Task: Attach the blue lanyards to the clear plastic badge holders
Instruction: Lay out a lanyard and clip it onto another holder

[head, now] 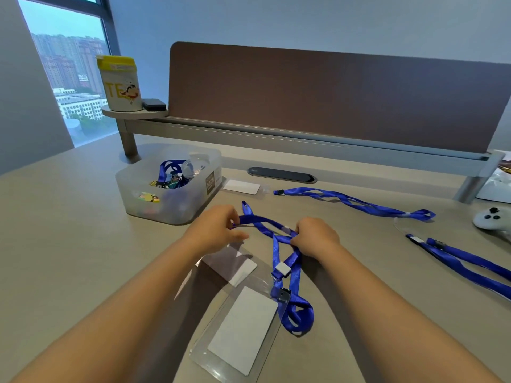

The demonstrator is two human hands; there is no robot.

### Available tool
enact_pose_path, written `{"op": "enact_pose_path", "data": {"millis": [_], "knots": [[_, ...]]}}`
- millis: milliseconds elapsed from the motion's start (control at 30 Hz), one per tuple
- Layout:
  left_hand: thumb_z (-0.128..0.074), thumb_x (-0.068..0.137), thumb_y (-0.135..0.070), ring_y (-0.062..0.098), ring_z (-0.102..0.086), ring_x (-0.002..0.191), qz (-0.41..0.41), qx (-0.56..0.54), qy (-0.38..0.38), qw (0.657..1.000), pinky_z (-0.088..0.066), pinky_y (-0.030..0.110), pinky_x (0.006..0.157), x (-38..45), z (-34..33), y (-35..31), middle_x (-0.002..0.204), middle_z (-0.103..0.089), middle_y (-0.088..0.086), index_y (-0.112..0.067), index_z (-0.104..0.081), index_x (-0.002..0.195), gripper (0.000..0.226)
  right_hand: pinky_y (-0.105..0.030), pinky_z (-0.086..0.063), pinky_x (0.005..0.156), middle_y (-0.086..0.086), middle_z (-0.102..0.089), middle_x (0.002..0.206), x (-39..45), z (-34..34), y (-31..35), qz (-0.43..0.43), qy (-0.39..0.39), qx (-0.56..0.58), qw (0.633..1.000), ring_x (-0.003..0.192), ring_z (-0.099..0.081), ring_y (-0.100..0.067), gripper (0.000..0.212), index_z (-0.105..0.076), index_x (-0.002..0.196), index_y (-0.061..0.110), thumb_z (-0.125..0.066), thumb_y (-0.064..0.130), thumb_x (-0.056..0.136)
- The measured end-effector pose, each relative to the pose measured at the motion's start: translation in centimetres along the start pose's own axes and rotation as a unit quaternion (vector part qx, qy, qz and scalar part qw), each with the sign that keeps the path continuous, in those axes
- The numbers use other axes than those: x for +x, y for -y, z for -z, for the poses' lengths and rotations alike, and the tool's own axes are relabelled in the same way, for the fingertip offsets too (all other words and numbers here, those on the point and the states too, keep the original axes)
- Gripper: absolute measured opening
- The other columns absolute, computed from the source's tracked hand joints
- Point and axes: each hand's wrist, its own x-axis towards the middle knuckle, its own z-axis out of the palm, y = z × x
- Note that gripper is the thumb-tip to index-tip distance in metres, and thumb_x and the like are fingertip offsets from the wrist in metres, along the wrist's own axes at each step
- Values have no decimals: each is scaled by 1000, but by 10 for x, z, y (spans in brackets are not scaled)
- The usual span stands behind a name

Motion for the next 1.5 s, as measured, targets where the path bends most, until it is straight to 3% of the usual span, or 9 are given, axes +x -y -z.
{"op": "enact_pose_path", "data": {"millis": [167, 300, 400, 567, 700, 1067, 1233, 1400, 1500], "knots": [[-66, 69, -51, 23, -52, 99, 88, 175, 230, 953, -45, 33, 88, -16, -17, -22, 108, -56, 8, -10, -48, 116, 64, -23, -31, 47, -1, -44, 62, -13, 2, -22, -57, -20, 51, 997, 65, -48, -18, 21, -48, 75, 11, -49, 24, 92], [-70, 68, -44, 24, -53, 94, 93, 207, 246, 943, -47, 33, 88, -19, -25, -29, 116, -58, 11, -7, -47, 118, 66, -32, -45, 76, -7, -57, 100, -25, 7, -23, -5, -55, 71, 996, 93, -55, -23, 29, -54, 107, 10, -58, 29, 86], [-67, 71, -44, 24, -54, 99, 68, 214, 204, 953, -45, 32, 86, -18, -26, -31, 112, -59, 10, -7, -48, 113, 59, -37, -43, 95, -7, -53, 125, -32, 10, -20, 66, -68, 92, 991, 115, -48, -25, 44, -51, 121, 13, -62, 31, 82], [-66, 73, -41, 24, -54, 100, -7, 194, 44, 980, -46, 33, 83, -12, -30, -24, 116, -58, 10, -14, -46, 112, 52, -40, -39, 105, -3, -58, 129, -36, 6, -13, 123, 85, 107, 983, 121, -49, -21, 43, -55, 123, 19, -63, 30, 82], [-68, 71, -42, 23, -54, 103, 4, 137, 36, 990, -47, 34, 87, -11, -32, -19, 121, -56, 10, -14, -44, 117, 59, -35, -40, 97, -4, -61, 122, -32, 2, -15, 112, 75, 10, 991, 113, -53, -22, 36, -57, 118, 19, -60, 30, 84], [-79, 60, -36, 26, -43, 117, 28, 124, 135, 983, -44, 38, 98, -6, -30, -17, 131, -44, 9, -16, -38, 123, 77, -28, -41, 75, -8, -54, 89, -30, 7, -22, 59, 103, 65, 991, 81, -49, -18, 14, -54, 86, 12, -64, 20, 81], [-81, 59, -28, 24, -44, 116, -22, 62, 111, 992, -44, 36, 97, -2, -32, -20, 131, -44, 7, -19, -37, 121, 77, -30, -44, 92, -10, -60, 118, -30, 13, -18, 87, 126, 163, 975, 104, -55, -20, 31, -60, 114, 8, -61, 14, 84], [-80, 60, -30, 21, -44, 116, -78, 88, 58, 991, -40, 40, 101, 3, -24, -20, 131, -47, 4, -23, -36, 123, 77, -23, -45, 79, 1, -58, 84, -27, 14, -15, 103, 99, 221, 965, 82, -54, -11, 6, -61, 83, 10, -56, 9, 87], [-75, 65, -36, 21, -35, 128, -102, 113, 0, 988, -28, 43, 108, 4, -16, -21, 140, -40, 1, -27, -33, 130, 78, -16, -49, 63, 3, -55, 74, -27, 21, -12, 102, 91, 317, 939, 65, -56, -6, 21, -52, 69, 15, -52, 6, 89]]}}
